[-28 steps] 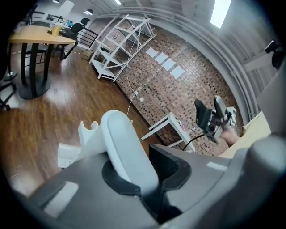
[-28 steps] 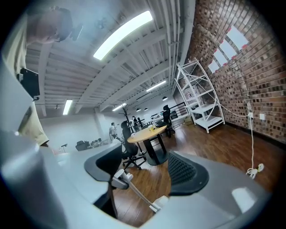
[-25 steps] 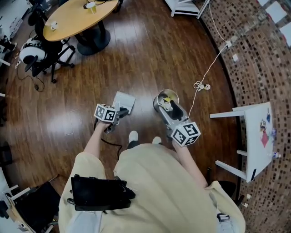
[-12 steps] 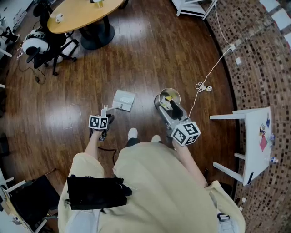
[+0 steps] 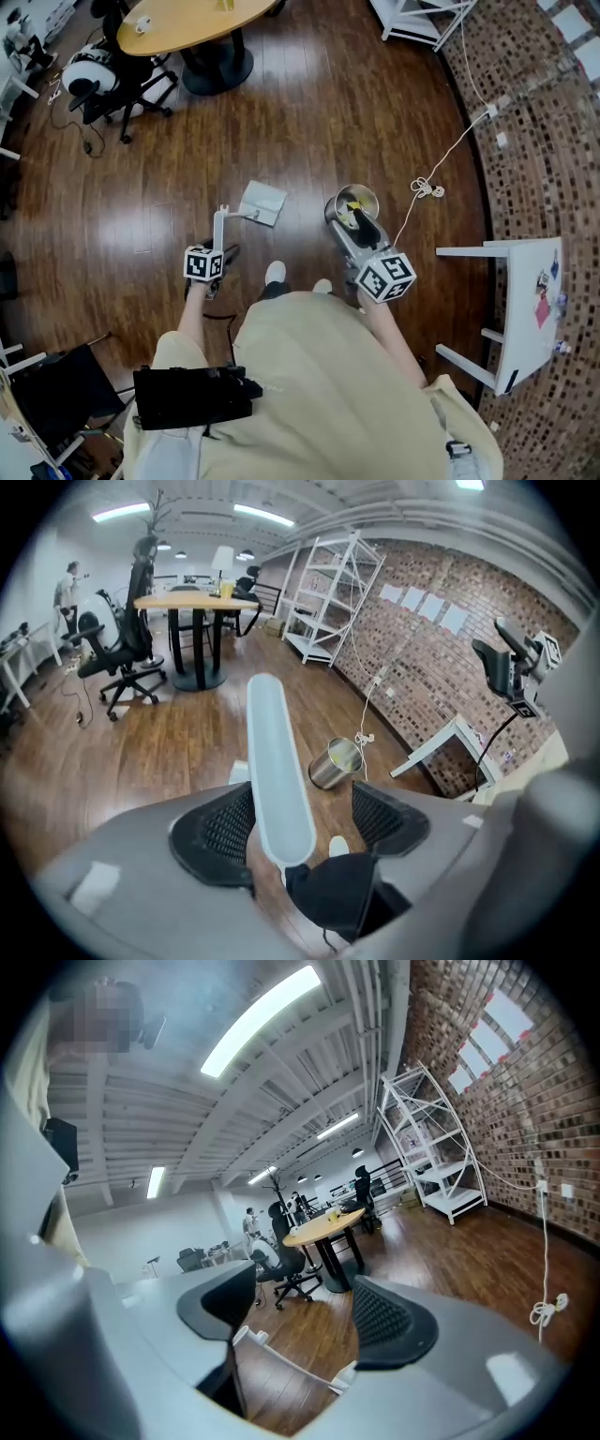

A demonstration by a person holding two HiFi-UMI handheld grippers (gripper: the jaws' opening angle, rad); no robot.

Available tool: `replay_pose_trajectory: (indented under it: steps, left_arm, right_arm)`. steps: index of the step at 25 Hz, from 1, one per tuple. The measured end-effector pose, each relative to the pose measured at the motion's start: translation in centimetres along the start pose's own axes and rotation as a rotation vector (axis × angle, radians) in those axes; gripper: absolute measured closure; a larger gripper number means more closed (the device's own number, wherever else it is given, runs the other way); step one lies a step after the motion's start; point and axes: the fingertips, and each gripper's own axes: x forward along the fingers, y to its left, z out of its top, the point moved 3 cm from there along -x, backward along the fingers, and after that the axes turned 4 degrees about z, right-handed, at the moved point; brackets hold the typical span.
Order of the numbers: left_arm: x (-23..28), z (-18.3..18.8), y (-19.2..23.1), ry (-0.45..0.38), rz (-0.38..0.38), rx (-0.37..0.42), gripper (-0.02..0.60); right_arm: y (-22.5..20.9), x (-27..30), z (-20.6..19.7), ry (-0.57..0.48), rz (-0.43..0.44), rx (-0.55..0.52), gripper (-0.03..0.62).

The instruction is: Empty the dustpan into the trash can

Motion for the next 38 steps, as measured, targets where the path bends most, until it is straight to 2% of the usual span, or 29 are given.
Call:
replay_pose_trajectory:
  steps: [3, 8, 11, 14, 18, 22, 24, 28, 30, 35, 38]
  left_arm:
    - [-3.0, 2.8, -1.8, -0.094, 0.026, 0.061, 0.210]
    - [-8.1, 8.6, -4.0, -0.278, 0.062, 0.128, 0.209]
    - [-10.5, 13.3, -7.1, -0.398, 0.043, 0.198, 0.210]
    - [-12.6, 17.6, -11.2, -0.524, -0.008, 0.242, 0.210]
    - [-15.0, 22.7, -17.9, -0.710, -0.070, 0.283, 0.212]
    - [-17.0, 27.1, -23.5, -0.871, -0.096, 0.378, 0.210]
    - [-17.5, 28.9, -25.6, -0.928, -0.105, 0.400, 0.210]
    - [-18.4, 31.3, -30.1, -0.996, -0.189, 0.373, 0.212]
    - [-18.7, 32.1, -32.3, -1.024, -0.215, 0.400, 0.212]
    - [-17.2, 32.6, -35.1, -0.993, -0.185, 0.497, 0.218]
    - [-15.9, 32.2, -35.3, -0.978, -0.181, 0.495, 0.221]
  right_arm:
    - [0.0, -0.3, 0.4, -0.012, 0.005, -0.006, 0.284]
    - [-0.1, -0.6, 1.7, -0.062, 0.010, -0.022, 0.286]
    - [-0.5, -1.3, 2.8, -0.103, 0.002, -0.032, 0.286]
    - [-0.6, -2.5, 4.3, -0.139, -0.026, -0.060, 0.285]
    - [-1.2, -5.2, 7.5, -0.225, -0.109, -0.153, 0.286]
    - [-1.3, -8.3, 11.5, -0.325, -0.254, -0.266, 0.286]
    - [-1.4, -9.8, 13.2, -0.362, -0.328, -0.312, 0.286]
    - [-1.7, -13.0, 15.3, -0.412, -0.410, -0.349, 0.286]
    - [-2.2, -14.2, 15.6, -0.419, -0.426, -0.343, 0.286]
    - [-3.0, -15.9, 15.7, -0.406, -0.504, -0.378, 0.286]
    - [-3.3, -16.7, 15.5, -0.393, -0.559, -0.397, 0.286]
